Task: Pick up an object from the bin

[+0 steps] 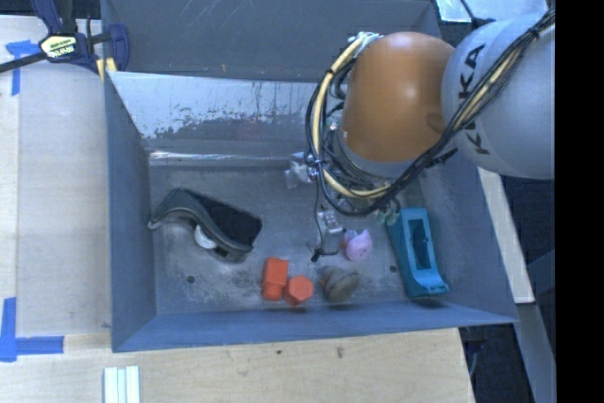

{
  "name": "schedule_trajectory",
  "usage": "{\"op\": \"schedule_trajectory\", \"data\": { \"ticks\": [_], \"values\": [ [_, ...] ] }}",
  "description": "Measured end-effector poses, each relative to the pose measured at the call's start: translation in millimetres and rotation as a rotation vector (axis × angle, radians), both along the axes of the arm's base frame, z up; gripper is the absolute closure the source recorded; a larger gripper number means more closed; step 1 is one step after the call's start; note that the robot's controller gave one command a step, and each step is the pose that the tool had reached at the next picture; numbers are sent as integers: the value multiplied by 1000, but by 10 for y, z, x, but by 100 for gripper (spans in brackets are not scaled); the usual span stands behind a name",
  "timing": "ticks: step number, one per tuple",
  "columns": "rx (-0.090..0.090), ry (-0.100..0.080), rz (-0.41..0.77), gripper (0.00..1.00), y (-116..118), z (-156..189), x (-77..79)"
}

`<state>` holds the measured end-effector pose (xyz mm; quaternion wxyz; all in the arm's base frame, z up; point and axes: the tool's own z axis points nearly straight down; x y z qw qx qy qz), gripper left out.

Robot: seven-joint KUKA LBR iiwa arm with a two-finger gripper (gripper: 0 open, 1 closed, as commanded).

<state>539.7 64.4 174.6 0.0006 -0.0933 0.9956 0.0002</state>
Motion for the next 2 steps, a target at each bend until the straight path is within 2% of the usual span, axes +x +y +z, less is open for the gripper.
{"op": "schedule_trajectory", "data": {
  "ticks": [1,2],
  "values": [
    [0,-7,-52,0,77,-150,-290],
    [1,-6,-147,0,149,-392,-365]
  ]
}}
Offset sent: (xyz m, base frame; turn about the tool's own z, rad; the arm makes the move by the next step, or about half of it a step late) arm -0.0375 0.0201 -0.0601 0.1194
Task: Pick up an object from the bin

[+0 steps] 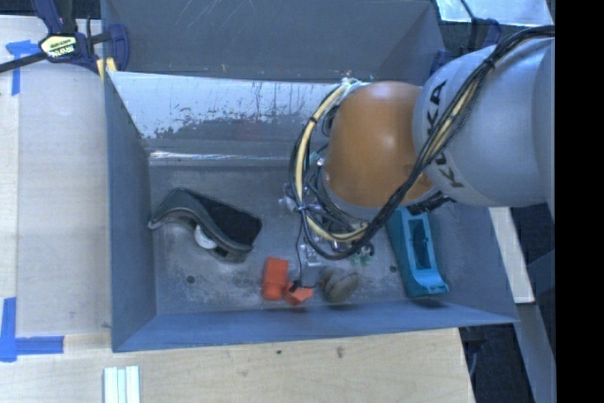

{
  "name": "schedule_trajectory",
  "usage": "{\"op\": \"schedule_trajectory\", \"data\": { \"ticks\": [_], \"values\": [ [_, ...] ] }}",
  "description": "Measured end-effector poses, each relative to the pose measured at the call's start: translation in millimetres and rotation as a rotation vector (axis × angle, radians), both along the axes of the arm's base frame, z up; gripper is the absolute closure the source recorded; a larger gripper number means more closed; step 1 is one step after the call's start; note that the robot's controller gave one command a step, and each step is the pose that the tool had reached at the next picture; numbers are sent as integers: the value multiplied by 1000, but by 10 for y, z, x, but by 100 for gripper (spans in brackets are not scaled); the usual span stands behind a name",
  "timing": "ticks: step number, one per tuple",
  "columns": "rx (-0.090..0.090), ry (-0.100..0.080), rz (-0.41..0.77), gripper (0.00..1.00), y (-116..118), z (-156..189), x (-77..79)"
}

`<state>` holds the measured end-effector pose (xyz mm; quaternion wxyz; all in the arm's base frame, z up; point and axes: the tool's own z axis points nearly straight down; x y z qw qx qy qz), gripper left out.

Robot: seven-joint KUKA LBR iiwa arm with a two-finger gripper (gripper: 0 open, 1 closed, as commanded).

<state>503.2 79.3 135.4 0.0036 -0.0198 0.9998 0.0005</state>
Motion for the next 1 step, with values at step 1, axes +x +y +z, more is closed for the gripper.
{"op": "schedule_trajectory", "data": {
  "ticks": [1],
  "values": [
    [0,-5,36,0,55,-440,-110]
  ]
}}
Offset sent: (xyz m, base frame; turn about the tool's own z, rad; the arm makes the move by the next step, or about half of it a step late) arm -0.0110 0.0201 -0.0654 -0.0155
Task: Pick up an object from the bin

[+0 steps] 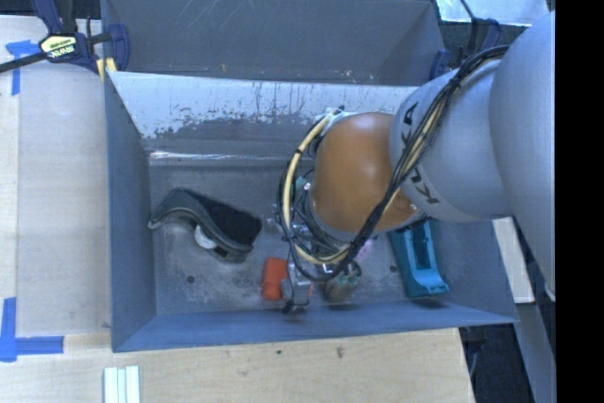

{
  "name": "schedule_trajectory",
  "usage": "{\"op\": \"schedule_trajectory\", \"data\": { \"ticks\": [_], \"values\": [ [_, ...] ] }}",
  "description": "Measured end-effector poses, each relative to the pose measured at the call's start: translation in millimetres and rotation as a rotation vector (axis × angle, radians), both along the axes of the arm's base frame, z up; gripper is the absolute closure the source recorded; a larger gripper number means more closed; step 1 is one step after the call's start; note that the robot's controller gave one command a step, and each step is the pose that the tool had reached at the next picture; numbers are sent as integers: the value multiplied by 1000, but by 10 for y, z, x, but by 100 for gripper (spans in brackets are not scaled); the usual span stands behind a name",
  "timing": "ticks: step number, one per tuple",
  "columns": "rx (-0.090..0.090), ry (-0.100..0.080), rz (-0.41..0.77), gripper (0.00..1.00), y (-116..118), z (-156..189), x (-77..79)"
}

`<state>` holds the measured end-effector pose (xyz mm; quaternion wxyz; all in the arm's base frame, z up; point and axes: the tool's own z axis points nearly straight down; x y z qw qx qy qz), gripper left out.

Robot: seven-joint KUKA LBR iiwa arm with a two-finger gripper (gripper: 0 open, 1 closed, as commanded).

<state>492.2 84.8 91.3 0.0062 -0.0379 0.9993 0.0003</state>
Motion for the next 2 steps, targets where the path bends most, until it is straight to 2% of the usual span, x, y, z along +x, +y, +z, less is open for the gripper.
{"op": "schedule_trajectory", "data": {
  "ticks": [1,2],
  "values": [
    [0,-2,-23,100,132,-180,27],
    [0,-2,-23,100,132,-181,27]
  ]
}}
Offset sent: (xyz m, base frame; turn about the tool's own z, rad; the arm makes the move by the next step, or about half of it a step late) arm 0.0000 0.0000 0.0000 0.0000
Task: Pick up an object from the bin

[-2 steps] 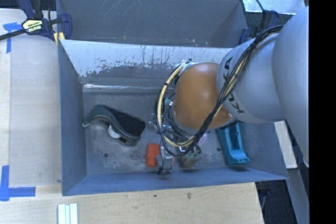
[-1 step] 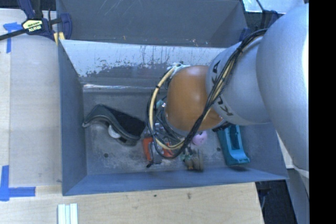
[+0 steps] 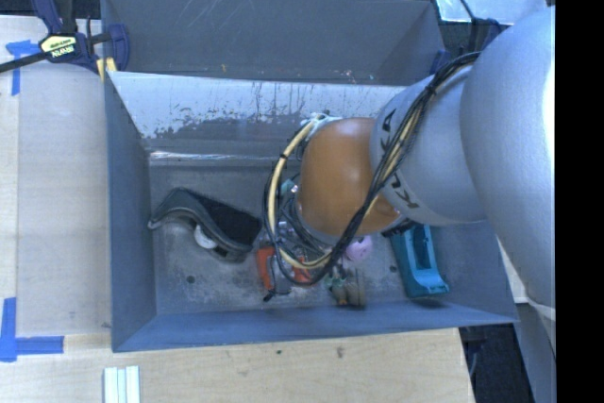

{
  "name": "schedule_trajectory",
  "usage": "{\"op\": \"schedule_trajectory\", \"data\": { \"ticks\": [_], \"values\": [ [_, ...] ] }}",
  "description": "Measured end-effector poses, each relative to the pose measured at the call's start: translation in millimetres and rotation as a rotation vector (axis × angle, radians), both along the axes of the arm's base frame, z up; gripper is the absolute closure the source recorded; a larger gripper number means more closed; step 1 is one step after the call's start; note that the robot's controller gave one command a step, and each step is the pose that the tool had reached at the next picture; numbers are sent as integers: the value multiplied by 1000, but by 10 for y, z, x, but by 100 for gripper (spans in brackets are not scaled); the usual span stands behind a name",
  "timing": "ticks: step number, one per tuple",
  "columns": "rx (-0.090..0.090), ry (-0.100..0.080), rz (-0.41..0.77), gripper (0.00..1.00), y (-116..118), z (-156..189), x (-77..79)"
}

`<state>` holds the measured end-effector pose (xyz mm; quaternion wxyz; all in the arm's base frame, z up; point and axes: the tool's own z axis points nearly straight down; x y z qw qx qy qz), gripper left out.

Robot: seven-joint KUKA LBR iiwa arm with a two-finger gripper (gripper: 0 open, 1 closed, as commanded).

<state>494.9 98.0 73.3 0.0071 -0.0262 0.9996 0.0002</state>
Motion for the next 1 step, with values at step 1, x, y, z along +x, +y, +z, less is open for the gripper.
{"op": "schedule_trajectory", "data": {
  "ticks": [1],
  "values": [
    [0,0,-1,100,0,2,1]
  ]
}}
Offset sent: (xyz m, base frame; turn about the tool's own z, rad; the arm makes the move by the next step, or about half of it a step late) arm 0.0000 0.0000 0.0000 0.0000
